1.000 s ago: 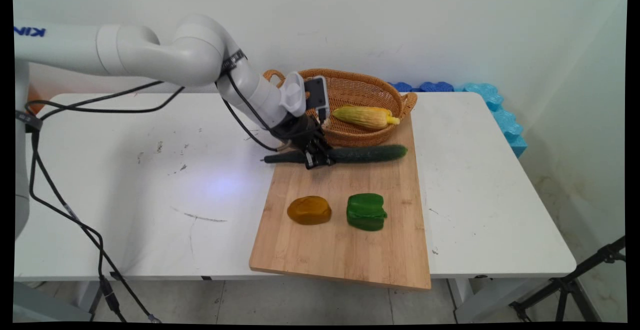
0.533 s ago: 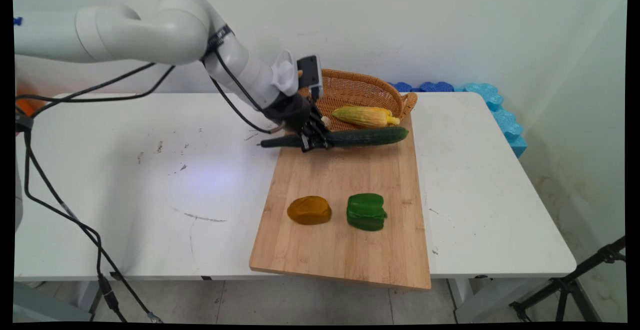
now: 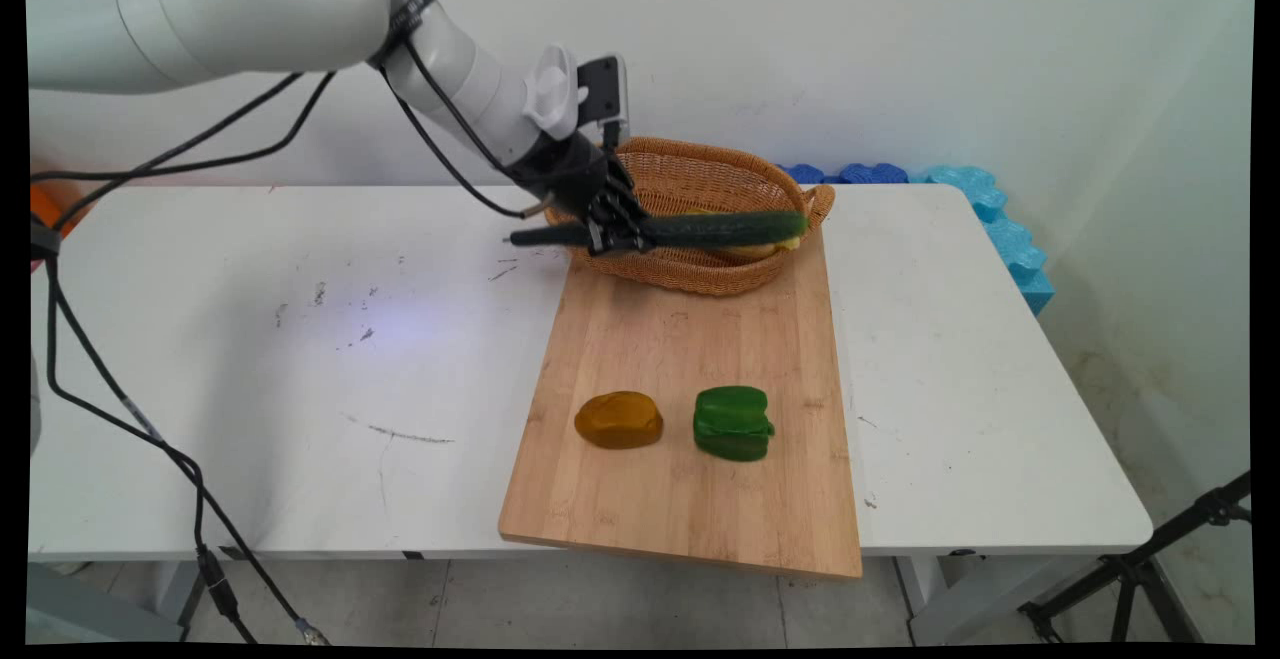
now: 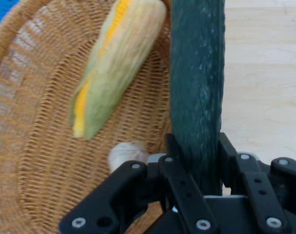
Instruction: Place the picked object in the vegetable basket
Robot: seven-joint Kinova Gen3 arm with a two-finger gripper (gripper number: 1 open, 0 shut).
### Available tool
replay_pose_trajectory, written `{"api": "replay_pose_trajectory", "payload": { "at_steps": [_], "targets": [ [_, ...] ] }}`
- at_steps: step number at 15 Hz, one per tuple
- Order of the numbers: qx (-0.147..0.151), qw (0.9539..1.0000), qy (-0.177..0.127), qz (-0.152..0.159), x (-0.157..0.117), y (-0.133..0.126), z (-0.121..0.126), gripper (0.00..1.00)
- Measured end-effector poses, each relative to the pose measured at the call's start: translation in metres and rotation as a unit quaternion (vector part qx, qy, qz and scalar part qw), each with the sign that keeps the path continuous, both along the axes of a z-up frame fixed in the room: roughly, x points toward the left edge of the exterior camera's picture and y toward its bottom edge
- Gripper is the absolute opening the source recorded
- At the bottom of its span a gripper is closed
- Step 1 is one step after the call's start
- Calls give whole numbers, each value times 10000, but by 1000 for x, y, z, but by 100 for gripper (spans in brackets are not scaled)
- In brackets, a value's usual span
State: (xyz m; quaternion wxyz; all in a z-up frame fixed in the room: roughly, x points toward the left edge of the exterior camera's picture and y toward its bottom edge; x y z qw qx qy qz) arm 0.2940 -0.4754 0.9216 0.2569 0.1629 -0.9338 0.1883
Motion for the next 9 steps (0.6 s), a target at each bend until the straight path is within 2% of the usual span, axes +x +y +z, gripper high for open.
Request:
{"api": "replay_pose_trajectory", "payload": {
  "at_steps": [5,9],
  "targets": [
    [-246,9992,-205,-228,10,-19,13,0],
    [-520,9966,-441,-472,16,-45,22,0]
  ]
}}
